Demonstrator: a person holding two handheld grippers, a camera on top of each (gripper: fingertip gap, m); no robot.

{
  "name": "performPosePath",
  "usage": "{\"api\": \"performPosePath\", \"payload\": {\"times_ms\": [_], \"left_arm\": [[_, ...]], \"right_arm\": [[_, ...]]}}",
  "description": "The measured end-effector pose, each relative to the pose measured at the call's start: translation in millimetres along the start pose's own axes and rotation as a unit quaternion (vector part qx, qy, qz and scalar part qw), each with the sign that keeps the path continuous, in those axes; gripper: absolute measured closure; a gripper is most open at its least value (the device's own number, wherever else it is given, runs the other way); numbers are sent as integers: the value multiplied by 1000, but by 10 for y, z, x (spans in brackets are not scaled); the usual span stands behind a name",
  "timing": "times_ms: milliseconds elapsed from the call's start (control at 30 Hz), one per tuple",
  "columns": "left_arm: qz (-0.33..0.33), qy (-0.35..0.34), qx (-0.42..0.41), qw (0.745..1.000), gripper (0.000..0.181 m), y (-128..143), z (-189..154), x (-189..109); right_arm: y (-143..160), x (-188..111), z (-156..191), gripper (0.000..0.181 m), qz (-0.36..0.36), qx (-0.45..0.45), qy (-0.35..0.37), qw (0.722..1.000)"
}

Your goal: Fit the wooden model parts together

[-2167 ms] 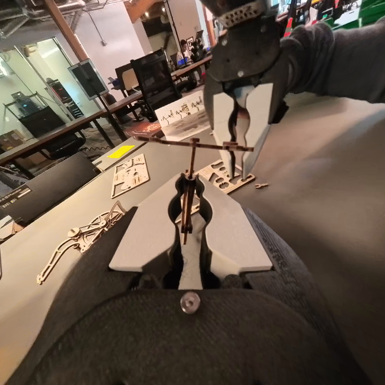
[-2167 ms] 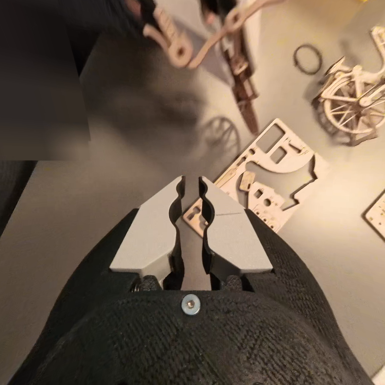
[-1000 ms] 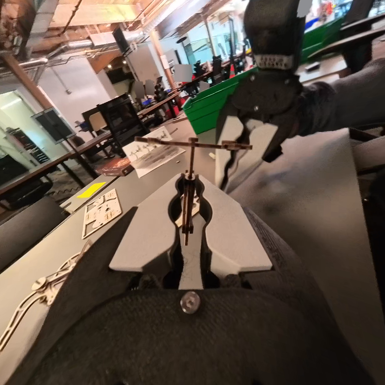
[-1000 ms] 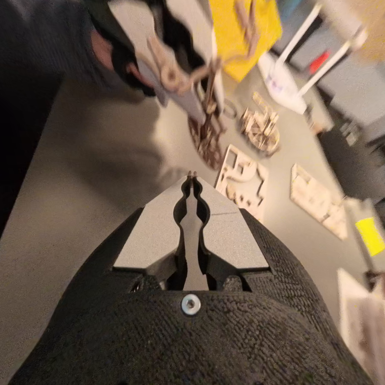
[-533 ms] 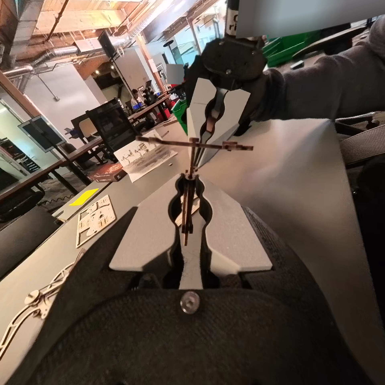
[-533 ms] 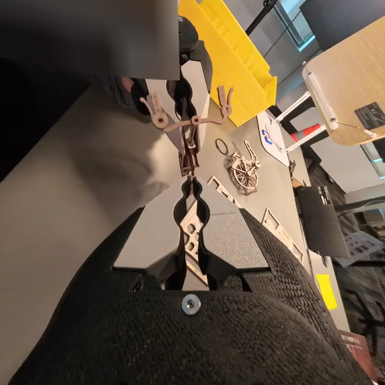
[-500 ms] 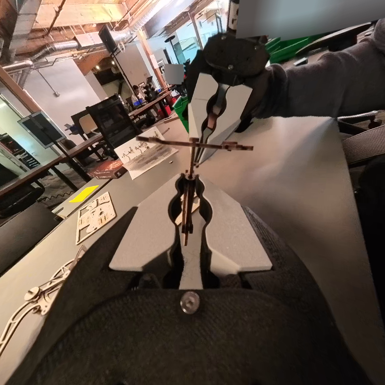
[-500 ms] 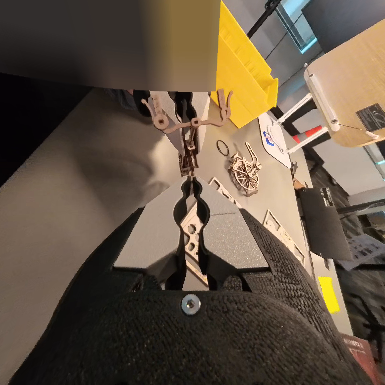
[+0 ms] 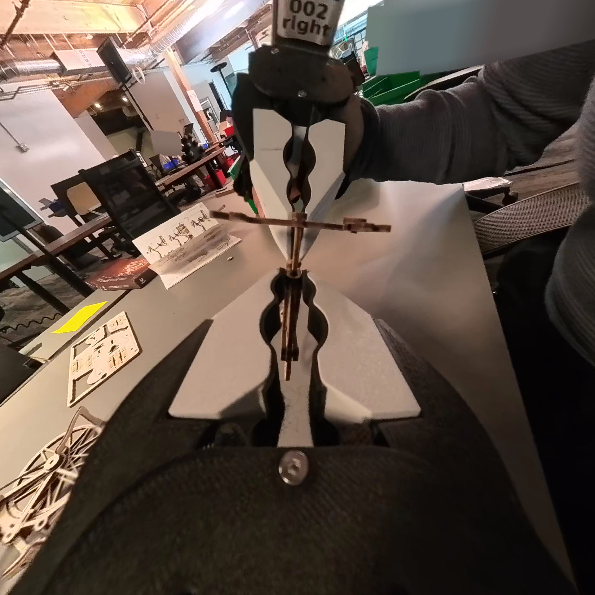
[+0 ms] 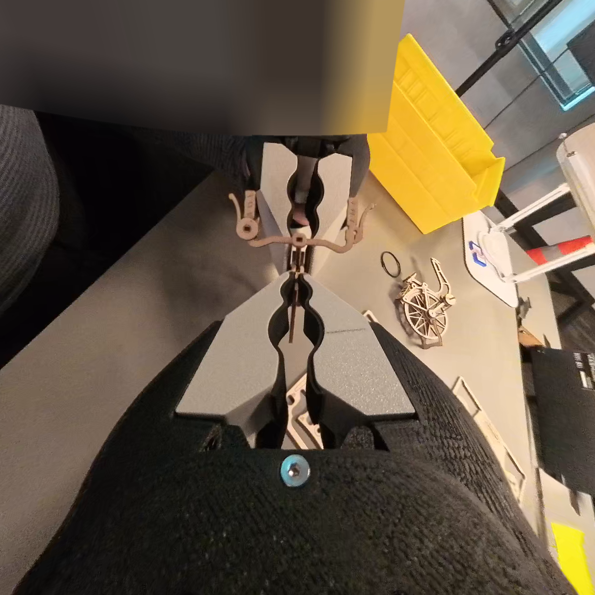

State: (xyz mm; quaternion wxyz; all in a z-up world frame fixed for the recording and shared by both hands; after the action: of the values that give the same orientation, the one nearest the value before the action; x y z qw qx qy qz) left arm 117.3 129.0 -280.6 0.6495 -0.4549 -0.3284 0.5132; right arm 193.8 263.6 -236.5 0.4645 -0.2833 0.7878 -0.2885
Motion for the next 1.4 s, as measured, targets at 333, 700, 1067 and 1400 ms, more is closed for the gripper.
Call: {"api": "performPosePath", "payload": {"times_ms": [333, 700, 1067, 1400], "left_arm": [[19, 0, -11, 1000, 175, 27, 11, 14], [51, -11, -28, 998, 172, 86, 48, 41], [11, -23, -90, 996, 172, 58, 157, -20], [-145, -60, -166, 973, 173, -77, 340, -276]], "right_arm": [[27, 42, -46, 181, 14, 23, -14, 1000], [178, 91, -55, 181, -25, 69, 7, 997], [126, 74, -208, 181, -85, 158, 0, 984], [-431, 68, -694, 181, -23, 201, -89, 975]]}}
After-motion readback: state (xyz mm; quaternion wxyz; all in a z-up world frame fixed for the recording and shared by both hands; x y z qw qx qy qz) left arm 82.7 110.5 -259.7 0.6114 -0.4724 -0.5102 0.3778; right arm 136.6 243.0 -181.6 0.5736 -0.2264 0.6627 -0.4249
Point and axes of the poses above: each gripper's, where its closed fingertips meet, x out along the fingers, y out of its underside, z = x × y across the jaws, the point moved 9 cm from there along -x, back along the fingers, and after that the axes turned 8 degrees about -y, right-handed, at the moved point
